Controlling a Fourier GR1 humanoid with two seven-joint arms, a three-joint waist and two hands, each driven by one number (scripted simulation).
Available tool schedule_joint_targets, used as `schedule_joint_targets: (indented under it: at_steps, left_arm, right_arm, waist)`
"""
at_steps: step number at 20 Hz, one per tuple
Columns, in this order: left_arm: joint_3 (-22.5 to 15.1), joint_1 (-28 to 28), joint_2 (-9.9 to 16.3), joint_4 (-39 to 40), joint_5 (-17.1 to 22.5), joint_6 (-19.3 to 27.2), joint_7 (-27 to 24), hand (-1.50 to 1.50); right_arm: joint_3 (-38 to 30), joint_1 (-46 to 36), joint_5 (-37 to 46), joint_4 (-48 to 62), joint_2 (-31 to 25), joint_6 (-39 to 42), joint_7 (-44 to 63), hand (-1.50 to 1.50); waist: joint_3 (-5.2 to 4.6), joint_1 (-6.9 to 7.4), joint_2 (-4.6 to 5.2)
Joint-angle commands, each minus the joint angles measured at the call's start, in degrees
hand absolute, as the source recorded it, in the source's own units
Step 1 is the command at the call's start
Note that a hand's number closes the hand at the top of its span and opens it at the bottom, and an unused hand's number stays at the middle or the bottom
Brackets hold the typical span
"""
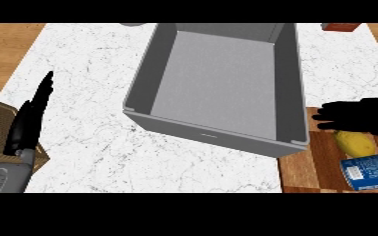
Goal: Pick the lemon from the cutting board and place it in the cardboard box
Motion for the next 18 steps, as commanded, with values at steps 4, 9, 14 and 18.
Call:
schedule_joint_targets:
  at_steps: [4,9,14,18]
  left_arm:
    - [1.0,-1.3,-0.6,1.7,-0.3,0.0,0.4,0.00]
    - [1.8,3.0,0.2,-1.0,0.1,-0.5,-0.9,0.00]
    - [2.1,-0.7,0.4,0.5,-0.6,-0.5,1.5,0.00]
    - [1.8,0.3,-0.5,1.0,-0.9,-0.5,-0.1,0.00]
  right_arm:
    - [3.3,-5.6,4.5,13.0,6.8,-1.9,-14.4,-1.50]
    - [5.1,-5.5,3.1,14.0,8.0,-3.0,-17.2,-1.50]
    - [7.3,-8.9,2.0,14.4,6.8,0.6,-20.1,-1.50]
    - [8.0,-6.5,0.0,14.7,6.4,-4.4,-23.4,-1.50]
  waist:
    - [0.30,-1.23,-0.26]
    - [0.29,-1.36,-0.75]
    - [0.23,-1.86,-0.56]
    - [0.29,-2.32,-0.52]
